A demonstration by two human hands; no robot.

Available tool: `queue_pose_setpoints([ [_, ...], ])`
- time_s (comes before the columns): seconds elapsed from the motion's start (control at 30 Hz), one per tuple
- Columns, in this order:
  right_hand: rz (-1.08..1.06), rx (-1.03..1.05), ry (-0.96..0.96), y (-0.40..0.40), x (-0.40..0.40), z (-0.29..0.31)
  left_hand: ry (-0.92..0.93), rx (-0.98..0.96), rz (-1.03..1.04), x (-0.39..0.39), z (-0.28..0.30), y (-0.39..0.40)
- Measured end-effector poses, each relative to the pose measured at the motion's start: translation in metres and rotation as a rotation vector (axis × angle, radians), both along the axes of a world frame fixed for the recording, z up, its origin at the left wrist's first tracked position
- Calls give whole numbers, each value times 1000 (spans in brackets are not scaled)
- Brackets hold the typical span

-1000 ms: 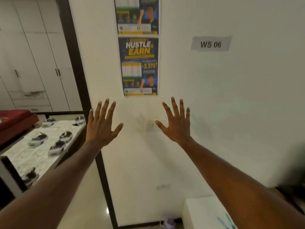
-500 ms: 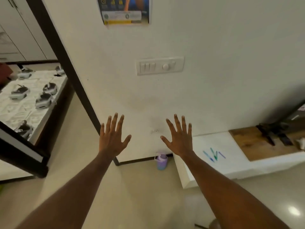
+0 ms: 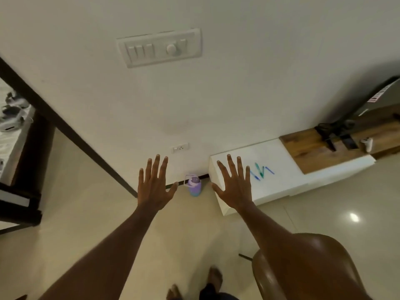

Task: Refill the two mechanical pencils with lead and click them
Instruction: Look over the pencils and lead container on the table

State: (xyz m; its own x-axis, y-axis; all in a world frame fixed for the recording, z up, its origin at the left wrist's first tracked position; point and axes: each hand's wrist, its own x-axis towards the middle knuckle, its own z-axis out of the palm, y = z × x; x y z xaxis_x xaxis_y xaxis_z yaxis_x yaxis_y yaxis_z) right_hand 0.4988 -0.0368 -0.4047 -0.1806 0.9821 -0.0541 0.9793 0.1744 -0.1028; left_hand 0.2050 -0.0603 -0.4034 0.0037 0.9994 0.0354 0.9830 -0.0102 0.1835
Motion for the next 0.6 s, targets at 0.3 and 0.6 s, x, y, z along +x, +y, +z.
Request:
queue_pose_setpoints([
  [0.3,-104,-67,-39,29,80,-19,-72,-24,-108,104,-21,60],
  [0.6,-201,-96,-89,80,138,-32,-105,-80,-202,174,-40,150],
])
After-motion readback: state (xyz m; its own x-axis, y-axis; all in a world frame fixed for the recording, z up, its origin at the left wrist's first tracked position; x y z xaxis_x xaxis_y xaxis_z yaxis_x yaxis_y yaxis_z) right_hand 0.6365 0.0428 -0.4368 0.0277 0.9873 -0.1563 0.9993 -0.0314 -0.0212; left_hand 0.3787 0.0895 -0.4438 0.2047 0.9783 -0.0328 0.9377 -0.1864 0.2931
